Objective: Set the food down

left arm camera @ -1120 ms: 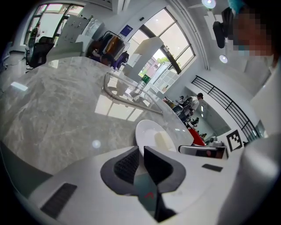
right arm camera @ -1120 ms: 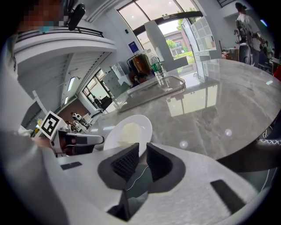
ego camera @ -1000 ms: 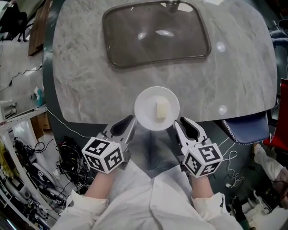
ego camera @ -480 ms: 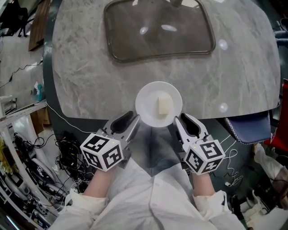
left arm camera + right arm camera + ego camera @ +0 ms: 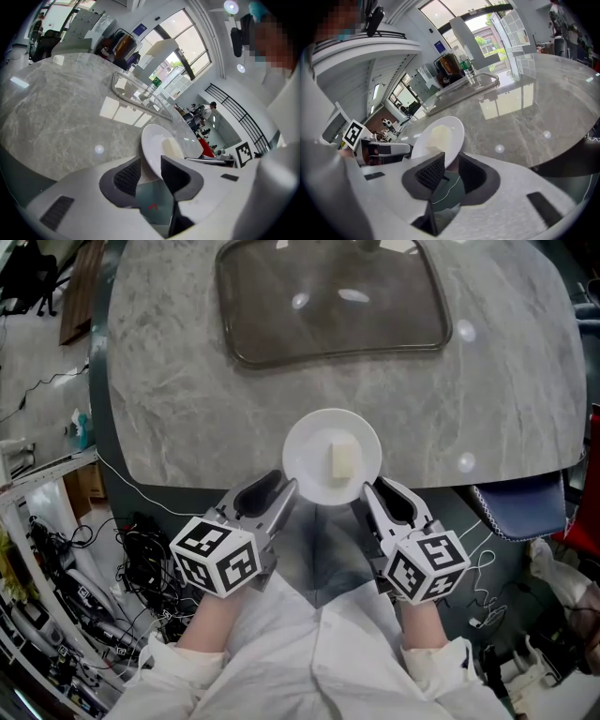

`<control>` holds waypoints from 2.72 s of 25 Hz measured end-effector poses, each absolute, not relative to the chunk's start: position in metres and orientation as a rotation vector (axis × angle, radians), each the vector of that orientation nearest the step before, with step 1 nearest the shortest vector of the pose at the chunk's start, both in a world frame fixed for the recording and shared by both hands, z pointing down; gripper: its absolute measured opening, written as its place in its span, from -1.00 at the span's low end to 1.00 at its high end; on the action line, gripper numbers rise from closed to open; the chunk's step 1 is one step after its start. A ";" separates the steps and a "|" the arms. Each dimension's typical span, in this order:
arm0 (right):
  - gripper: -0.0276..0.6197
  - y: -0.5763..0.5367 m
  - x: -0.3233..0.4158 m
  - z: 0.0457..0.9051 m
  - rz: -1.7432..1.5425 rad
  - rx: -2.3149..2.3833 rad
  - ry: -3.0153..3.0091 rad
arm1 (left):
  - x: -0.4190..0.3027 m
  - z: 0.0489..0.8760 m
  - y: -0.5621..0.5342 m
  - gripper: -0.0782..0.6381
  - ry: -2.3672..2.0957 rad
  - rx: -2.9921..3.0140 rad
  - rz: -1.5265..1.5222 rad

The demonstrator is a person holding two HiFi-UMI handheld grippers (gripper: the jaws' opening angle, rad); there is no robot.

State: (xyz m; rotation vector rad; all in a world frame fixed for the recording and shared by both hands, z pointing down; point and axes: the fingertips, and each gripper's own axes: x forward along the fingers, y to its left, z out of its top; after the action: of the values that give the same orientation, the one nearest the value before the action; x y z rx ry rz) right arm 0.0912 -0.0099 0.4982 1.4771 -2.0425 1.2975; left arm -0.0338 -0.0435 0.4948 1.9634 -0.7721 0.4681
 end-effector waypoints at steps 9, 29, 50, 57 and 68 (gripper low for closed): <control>-0.69 -0.011 0.089 0.498 1.295 1.513 -2.022 | -0.033 0.496 -0.045 -0.44 -0.779 1.971 0.493; -0.71 -0.016 0.096 0.494 1.236 1.505 -2.016 | -0.027 0.497 -0.047 -0.56 -0.751 2.008 0.526; -0.72 -0.052 0.113 0.444 1.100 1.470 -2.165 | -0.010 0.438 -0.081 -0.56 -0.855 2.162 0.439; -0.72 -0.063 0.110 0.435 1.050 1.429 -2.217 | -0.014 0.429 -0.087 -0.56 -0.901 2.171 0.412; -0.73 -0.102 0.106 0.438 1.054 1.464 -2.200 | -0.018 0.435 -0.128 -0.56 -0.851 2.179 0.436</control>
State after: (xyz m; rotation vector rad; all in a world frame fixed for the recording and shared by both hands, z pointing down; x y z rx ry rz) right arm 0.1059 -0.1020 0.4382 1.4643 -2.2003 1.0536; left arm -0.0179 -0.1284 0.4349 2.1790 -0.8511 0.4358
